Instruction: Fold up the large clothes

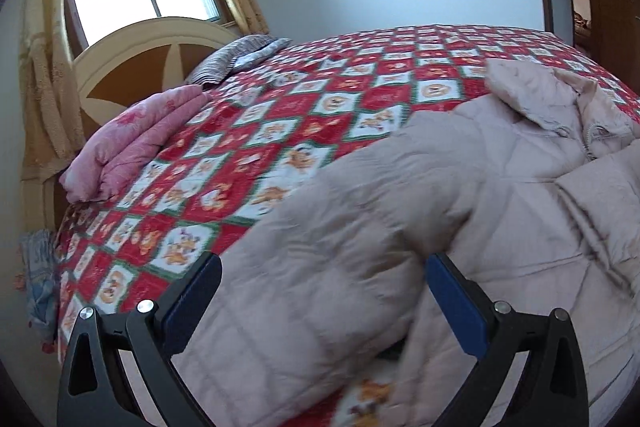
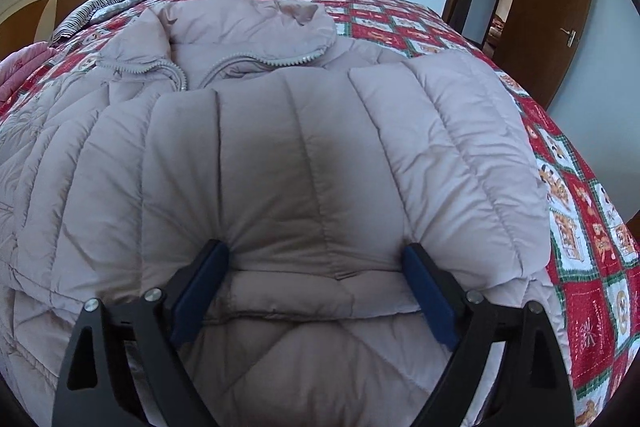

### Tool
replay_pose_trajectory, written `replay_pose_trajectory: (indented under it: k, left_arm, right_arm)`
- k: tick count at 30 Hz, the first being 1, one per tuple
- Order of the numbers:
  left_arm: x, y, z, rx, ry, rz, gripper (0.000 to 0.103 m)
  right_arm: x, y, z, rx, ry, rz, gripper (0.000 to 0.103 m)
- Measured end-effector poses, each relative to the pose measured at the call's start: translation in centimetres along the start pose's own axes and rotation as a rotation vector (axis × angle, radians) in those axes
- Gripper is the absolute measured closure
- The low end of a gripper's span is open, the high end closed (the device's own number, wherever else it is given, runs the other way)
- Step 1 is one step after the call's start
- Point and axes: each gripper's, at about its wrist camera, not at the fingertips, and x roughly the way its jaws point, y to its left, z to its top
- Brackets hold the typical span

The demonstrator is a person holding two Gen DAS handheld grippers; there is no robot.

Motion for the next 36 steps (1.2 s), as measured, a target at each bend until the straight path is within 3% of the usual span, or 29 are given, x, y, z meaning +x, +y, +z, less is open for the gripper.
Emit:
replay_pose_trajectory:
  k: [8,11,14,17,18,19,20,22,26,33,36]
  left_arm:
    - [0.1,15.7,-7.9,-0.115,0.096,0.353,0.001]
    - [0.9,18.9,-10.2,-0.162,0.161,0.366,0.001]
    - [1.8,20.3,-11.7,-0.250,0.220,0.302,0.001]
    - [2.0,19.8,-12.1,-0.297,0.210,0.233,0.002]
    - [1.8,19.3,-12.0,-0.301,0.193,0.219,0.011]
    - [1.7,18.7,-11.7,-0.302,0.181,0.199,0.035]
    - [1.4,18.5,-11.6,-0.304,0.172,0.170,0.047]
    - [1.3,18.1,-11.4,-0.302,0.169,0.118,0.094]
    - [0.1,17.4,-10.7,-0.255,0.122,0.108,0.103]
    - [-3.5,17.8,-8.0,-0.201,-0.035,0.161,0.103]
    - [-4.3,19.2,-7.7,-0.244,-0.038,0.166,0.102]
  right_arm:
    - [-0.3,0.3,-0.1,-0.009,-0.019,-0.019,0.011]
    - [-0.3,0.3,-0.2,-0.009,-0.021,-0.022,0.011]
    - [-0.4,0.4,-0.3,-0.013,-0.025,-0.030,0.011]
    - [-0.6,0.5,-0.4,-0.019,-0.033,-0.048,0.010]
    - [-0.7,0.6,-0.4,-0.022,-0.035,-0.053,0.010]
    - [-0.7,0.6,-0.4,-0.023,-0.037,-0.058,0.010]
    - [-0.7,0.7,-0.4,-0.024,-0.038,-0.061,0.010]
    - [-0.8,0.8,-0.5,-0.026,-0.041,-0.067,0.010]
    - [-0.9,0.7,-0.5,-0.025,-0.046,-0.071,0.009]
    - [-1.0,0.5,-0.6,-0.016,-0.046,-0.059,0.009]
    - [-1.0,0.3,-0.6,-0.007,-0.046,-0.047,0.009]
